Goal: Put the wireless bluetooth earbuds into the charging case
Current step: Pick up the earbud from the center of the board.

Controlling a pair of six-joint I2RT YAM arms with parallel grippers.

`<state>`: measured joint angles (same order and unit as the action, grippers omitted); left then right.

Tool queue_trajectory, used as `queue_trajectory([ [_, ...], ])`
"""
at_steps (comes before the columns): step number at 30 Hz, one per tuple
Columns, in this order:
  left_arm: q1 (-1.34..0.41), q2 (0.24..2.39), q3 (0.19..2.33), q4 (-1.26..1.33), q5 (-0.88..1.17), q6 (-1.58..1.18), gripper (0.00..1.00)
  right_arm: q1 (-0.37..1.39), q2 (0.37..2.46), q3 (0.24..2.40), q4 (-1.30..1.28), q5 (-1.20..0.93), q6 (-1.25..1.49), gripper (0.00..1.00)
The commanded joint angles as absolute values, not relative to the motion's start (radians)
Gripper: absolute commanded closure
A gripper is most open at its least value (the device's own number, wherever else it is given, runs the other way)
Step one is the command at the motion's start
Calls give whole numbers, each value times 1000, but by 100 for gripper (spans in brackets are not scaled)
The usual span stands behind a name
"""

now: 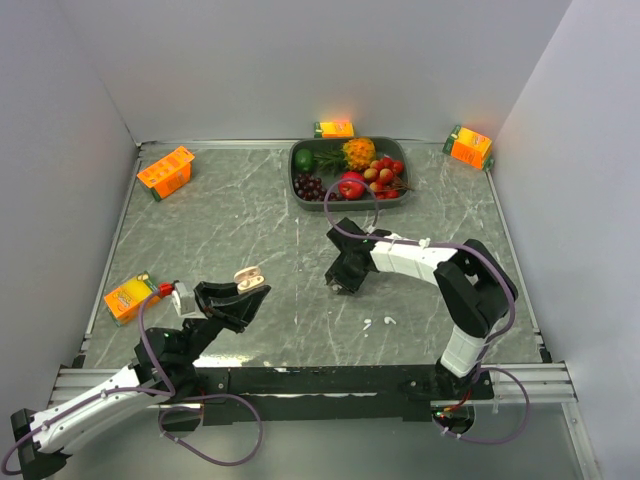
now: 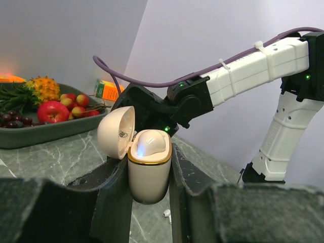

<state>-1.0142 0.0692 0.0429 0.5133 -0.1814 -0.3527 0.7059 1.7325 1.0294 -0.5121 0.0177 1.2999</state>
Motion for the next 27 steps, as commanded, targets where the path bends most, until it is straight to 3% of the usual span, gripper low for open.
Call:
queue_trajectory([
  [1, -1019, 72, 14, 563, -178, -336, 99, 706, 1697, 1074, -575, 26, 1266, 51],
  [8, -1019, 69, 17, 566, -170, -331, 99, 738, 1583, 1146, -666, 29, 1112, 47],
  [11, -1019, 71, 18, 568, -166, -328, 99, 759, 1523, 1180, -684, 61, 921, 49],
  [15, -1019, 74, 3, 592, -160, -327, 99, 775, 1519, 1213, -663, 70, 468, 52],
  [21, -1020, 103, 3, 620, -129, -316, 99, 773, 1569, 1074, -503, 26, 160, 48],
  [27, -1028, 101, 9, 604, -112, -314, 99, 775, 1589, 1002, -385, -14, 69, 47],
])
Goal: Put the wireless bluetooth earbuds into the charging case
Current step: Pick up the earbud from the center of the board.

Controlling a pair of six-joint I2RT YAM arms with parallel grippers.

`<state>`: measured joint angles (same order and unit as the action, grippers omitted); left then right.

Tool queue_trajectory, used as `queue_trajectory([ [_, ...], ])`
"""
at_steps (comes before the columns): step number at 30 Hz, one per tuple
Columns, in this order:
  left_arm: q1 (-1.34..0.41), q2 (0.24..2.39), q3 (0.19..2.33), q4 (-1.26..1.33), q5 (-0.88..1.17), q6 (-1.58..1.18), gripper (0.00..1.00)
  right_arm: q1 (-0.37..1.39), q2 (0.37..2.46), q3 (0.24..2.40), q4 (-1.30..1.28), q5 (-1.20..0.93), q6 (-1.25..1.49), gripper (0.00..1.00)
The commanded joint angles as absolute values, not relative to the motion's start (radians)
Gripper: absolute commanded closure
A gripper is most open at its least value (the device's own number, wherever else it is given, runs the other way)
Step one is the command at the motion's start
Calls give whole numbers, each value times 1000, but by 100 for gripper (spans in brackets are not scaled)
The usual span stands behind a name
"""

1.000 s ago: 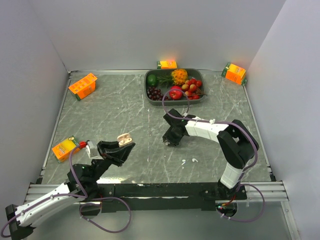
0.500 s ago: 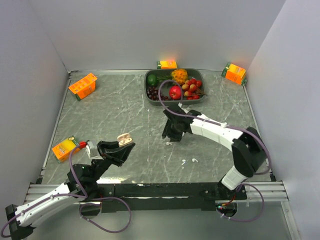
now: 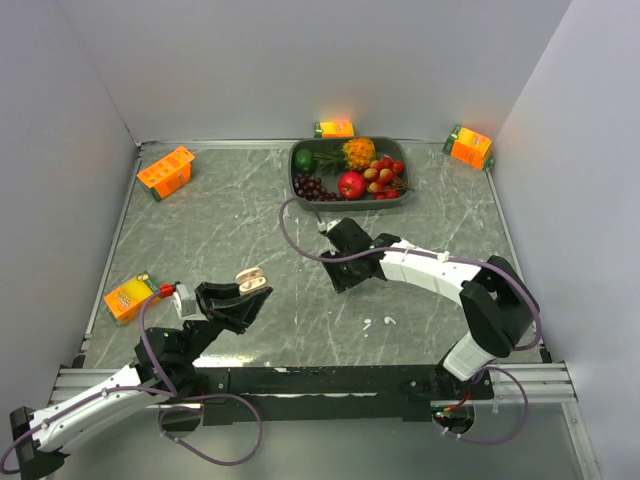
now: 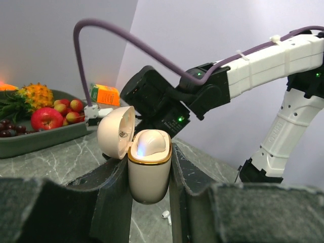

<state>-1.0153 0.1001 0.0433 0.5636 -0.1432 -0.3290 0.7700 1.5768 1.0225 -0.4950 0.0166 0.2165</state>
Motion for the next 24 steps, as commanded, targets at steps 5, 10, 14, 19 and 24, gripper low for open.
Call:
queue_trajectory([
  [5, -1035, 103, 3, 611, -112, -313, 99, 776, 1624, 1031, -376, -20, 22, 43],
  [10, -1043, 106, 5, 608, -109, -310, 99, 787, 1687, 1063, -360, -12, 17, 43],
  [14, -1055, 98, 5, 601, -113, -304, 99, 792, 1733, 1080, -350, -6, 21, 44],
  [19, -1068, 94, 8, 586, -123, -299, 99, 792, 1756, 1081, -336, -2, 31, 47],
  [24, -1075, 95, 6, 587, -129, -295, 99, 792, 1750, 1060, -325, -2, 44, 50],
])
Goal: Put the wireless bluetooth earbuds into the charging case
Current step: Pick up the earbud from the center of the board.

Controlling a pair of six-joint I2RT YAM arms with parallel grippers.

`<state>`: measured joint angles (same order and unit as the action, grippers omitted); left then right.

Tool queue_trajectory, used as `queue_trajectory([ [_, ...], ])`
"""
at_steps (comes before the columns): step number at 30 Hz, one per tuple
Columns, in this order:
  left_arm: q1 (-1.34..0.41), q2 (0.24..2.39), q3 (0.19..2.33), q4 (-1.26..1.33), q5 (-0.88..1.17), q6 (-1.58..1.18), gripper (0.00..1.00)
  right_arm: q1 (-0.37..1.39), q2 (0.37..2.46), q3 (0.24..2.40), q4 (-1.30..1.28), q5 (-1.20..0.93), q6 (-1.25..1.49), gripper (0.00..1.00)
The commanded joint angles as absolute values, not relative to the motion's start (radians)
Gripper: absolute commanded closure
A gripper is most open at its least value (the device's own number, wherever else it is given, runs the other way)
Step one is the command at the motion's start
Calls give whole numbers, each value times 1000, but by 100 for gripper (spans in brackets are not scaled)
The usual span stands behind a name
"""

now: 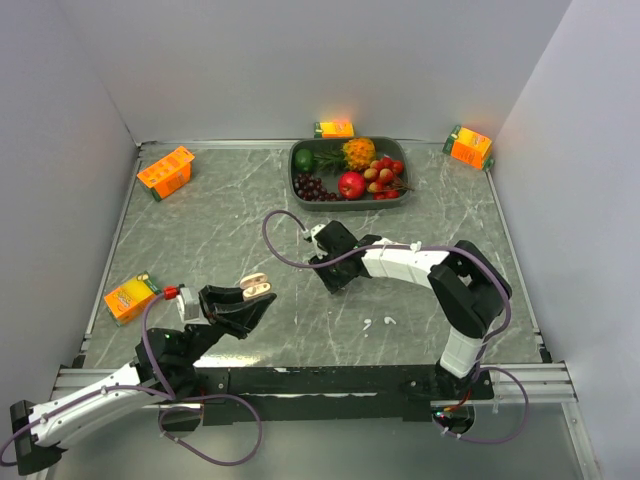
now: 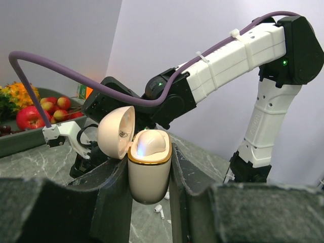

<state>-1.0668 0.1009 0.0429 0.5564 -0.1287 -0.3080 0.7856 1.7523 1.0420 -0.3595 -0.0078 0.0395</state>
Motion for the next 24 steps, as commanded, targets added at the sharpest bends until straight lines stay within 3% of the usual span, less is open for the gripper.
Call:
queue_trajectory([
  [1, -1075, 97, 6, 589, -129, -295, 99, 793, 1750, 1055, -324, -2, 46, 51],
  [11, -1080, 101, 8, 588, -129, -296, 99, 792, 1724, 994, -304, 20, 103, 57],
  [18, -1081, 106, 5, 597, -127, -296, 99, 792, 1664, 954, -273, -31, 143, 47],
  [24, -1080, 110, 6, 600, -124, -296, 99, 798, 1655, 946, -285, -28, 140, 48],
])
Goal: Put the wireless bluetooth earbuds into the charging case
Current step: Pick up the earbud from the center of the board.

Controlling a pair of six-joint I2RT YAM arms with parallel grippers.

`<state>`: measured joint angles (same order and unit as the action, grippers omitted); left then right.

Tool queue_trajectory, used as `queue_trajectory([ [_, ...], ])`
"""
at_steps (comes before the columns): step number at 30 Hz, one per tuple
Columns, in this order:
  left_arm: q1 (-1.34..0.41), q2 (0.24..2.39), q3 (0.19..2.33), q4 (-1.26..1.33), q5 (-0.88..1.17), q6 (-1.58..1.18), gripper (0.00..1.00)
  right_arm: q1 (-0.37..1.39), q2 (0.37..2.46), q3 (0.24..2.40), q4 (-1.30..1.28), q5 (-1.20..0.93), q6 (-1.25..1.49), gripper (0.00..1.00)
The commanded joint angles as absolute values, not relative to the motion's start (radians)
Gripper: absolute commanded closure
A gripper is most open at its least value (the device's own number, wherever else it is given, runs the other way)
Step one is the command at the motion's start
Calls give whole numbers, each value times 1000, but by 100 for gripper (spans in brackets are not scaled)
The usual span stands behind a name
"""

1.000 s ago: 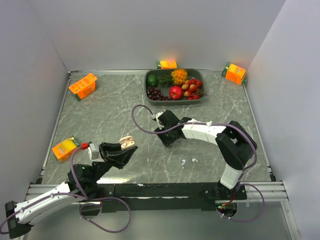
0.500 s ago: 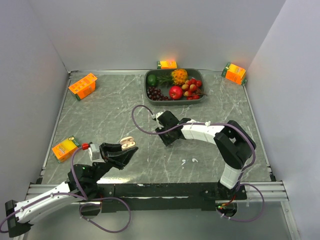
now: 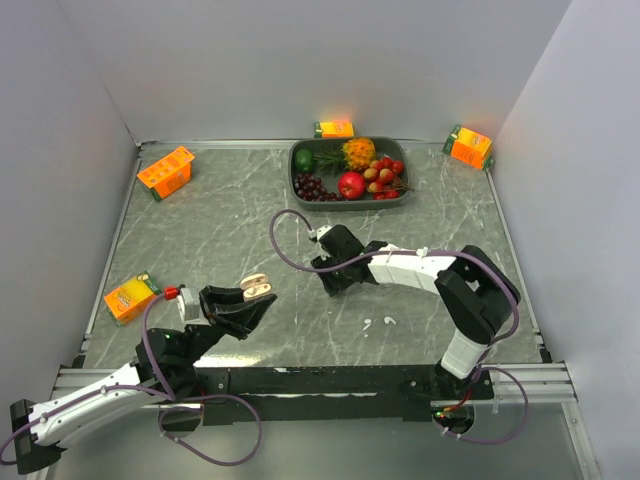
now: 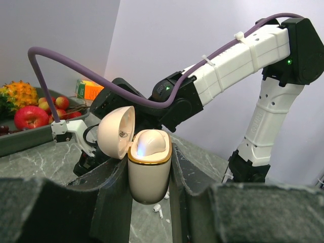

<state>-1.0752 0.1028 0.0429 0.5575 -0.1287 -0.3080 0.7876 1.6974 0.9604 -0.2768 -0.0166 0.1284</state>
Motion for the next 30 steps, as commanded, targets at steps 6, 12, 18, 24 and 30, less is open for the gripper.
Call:
queue_trajectory([
  [6, -1083, 104, 5, 598, -124, -298, 99, 799, 1641, 908, -273, -17, 140, 52],
  [12, -1083, 109, 8, 597, -123, -296, 99, 801, 1641, 896, -271, -2, 156, 60],
  [18, -1085, 103, 6, 592, -124, -299, 99, 801, 1649, 887, -278, -2, 233, 75],
  [24, -1088, 104, 8, 591, -126, -298, 99, 802, 1648, 890, -298, -2, 394, 93],
  [30, -1088, 109, 6, 597, -130, -298, 99, 801, 1631, 927, -325, -28, 593, 100],
])
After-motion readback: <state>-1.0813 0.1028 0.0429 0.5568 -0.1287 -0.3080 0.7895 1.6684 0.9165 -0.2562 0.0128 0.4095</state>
